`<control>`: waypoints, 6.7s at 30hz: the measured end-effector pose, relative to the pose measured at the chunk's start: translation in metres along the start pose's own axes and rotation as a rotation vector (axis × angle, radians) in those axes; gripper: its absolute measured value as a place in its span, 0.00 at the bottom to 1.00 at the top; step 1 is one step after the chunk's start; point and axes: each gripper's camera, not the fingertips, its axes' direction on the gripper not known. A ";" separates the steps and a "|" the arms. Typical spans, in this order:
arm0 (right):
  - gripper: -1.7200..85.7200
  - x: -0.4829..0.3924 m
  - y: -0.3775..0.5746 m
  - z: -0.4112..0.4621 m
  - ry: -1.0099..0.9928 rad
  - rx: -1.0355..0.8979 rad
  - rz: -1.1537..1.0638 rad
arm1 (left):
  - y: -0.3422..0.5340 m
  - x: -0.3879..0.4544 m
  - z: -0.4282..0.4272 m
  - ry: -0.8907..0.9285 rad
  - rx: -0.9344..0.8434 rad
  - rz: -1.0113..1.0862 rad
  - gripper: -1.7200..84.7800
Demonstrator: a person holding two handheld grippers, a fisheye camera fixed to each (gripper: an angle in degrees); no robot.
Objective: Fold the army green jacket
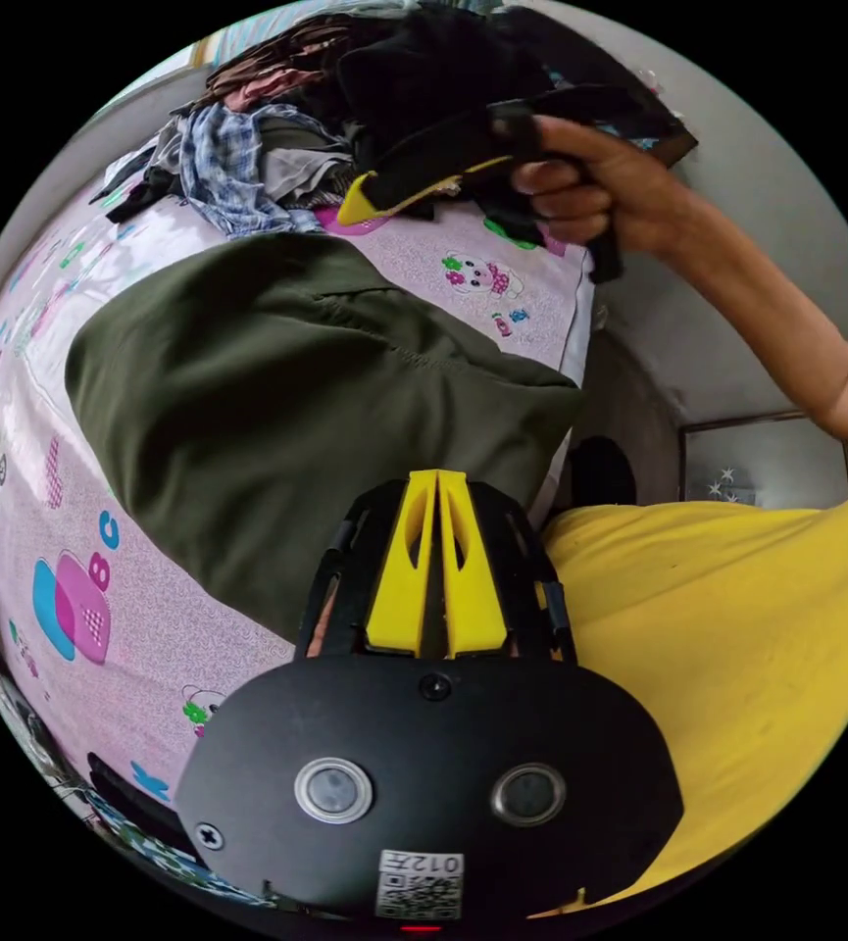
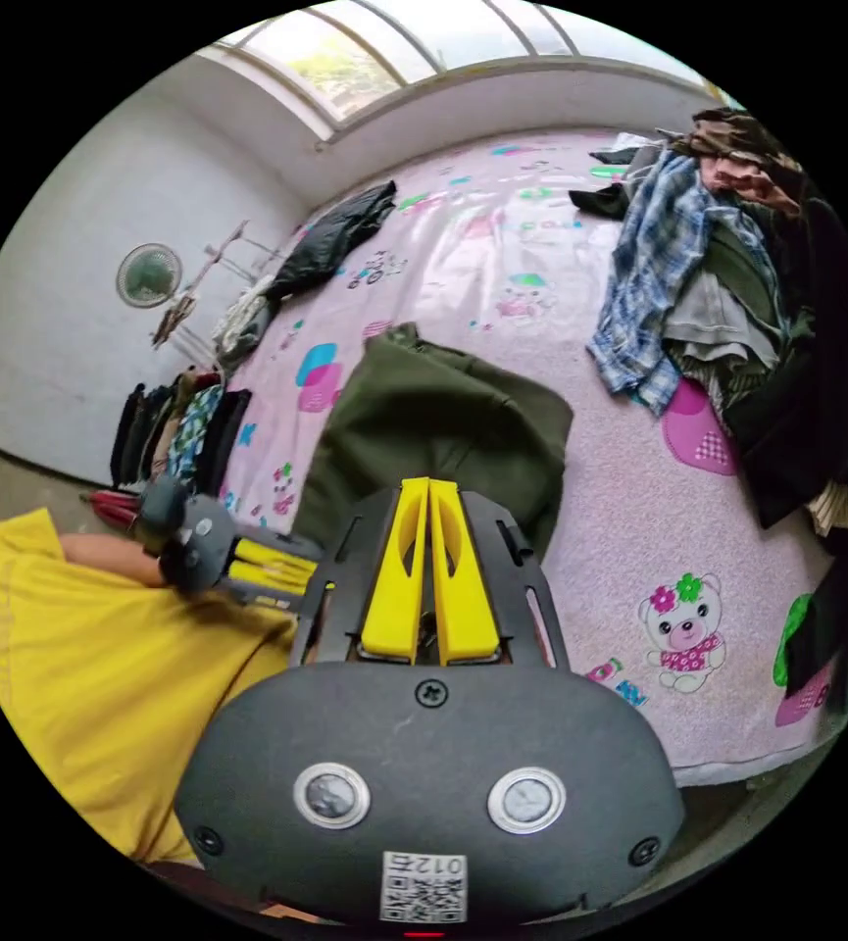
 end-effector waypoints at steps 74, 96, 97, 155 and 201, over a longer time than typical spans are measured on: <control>0.02 -0.106 -0.325 -0.057 -0.005 -0.185 -0.455 | 0.069 -0.097 -0.018 0.153 0.053 0.078 0.02; 0.02 -0.104 -0.271 0.004 0.417 -0.296 -0.285 | 0.047 -0.090 -0.033 0.213 0.045 0.050 0.02; 0.02 -0.107 -0.265 -0.004 0.414 -0.271 -0.286 | 0.046 -0.087 -0.034 0.207 0.048 0.050 0.02; 0.02 -0.101 0.157 0.087 0.292 -0.248 -0.134 | -0.136 -0.092 -0.078 -0.189 -0.111 -0.087 0.02; 0.02 -0.022 0.122 0.150 0.122 -0.205 -0.139 | 0.037 0.054 -0.063 -0.162 -0.178 -0.015 0.02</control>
